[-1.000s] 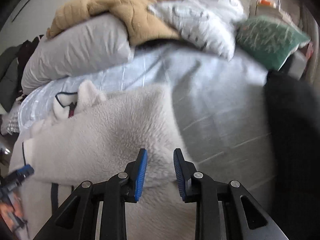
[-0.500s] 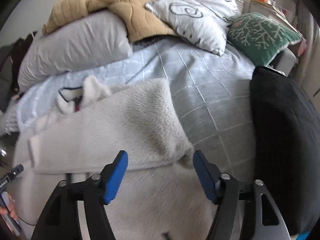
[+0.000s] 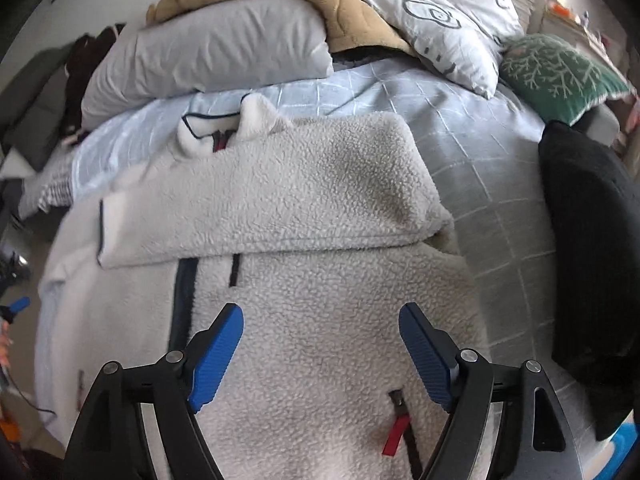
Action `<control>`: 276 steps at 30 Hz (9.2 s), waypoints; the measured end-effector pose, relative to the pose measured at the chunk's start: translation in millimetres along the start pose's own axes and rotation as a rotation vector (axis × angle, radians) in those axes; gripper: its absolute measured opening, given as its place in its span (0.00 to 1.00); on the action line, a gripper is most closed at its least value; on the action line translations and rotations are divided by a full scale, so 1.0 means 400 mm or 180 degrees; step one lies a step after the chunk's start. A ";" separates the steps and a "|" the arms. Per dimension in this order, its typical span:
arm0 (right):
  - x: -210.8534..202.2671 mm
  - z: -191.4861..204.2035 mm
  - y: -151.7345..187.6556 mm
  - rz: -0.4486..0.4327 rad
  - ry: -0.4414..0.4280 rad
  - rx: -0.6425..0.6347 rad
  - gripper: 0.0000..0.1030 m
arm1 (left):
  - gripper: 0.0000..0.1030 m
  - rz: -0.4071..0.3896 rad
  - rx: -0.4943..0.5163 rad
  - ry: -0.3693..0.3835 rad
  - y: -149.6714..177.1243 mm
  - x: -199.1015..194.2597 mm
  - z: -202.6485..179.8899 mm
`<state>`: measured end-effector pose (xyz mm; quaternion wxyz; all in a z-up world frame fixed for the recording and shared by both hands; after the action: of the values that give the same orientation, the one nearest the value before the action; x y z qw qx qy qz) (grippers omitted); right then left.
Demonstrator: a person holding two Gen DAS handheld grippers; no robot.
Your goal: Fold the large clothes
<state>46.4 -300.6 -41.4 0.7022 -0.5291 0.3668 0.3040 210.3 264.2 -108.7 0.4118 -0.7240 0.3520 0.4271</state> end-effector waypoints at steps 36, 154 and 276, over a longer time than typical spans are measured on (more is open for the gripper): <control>0.067 -0.012 -0.034 0.0005 -0.0053 0.0271 0.80 | 0.14 -0.1991 0.1322 0.1061 0.047 -0.308 -0.491; -0.017 -0.163 -0.028 -0.0289 -0.0521 -0.0008 0.69 | 0.80 -0.0470 0.1897 0.0536 0.227 -0.124 -0.457; -0.116 -0.218 0.317 0.0655 -0.0824 0.0406 0.78 | 0.72 0.0686 0.2122 0.0162 0.518 -0.126 -0.237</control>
<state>-99.3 -354.4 -83.6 0.7409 -0.3995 0.3441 0.4159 43.4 101.5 -96.0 0.5692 -0.5189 0.5566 0.3115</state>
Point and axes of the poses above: each gripper's, at about its wrist camera, not at the fingertips, and x roughly the way its jaws point, z to its left, y to its underside, the point moved 5 cm from there along x, roughly the way its jaws point, and after that the axes turned 10 degrees about -y, right-handed, at the moved point
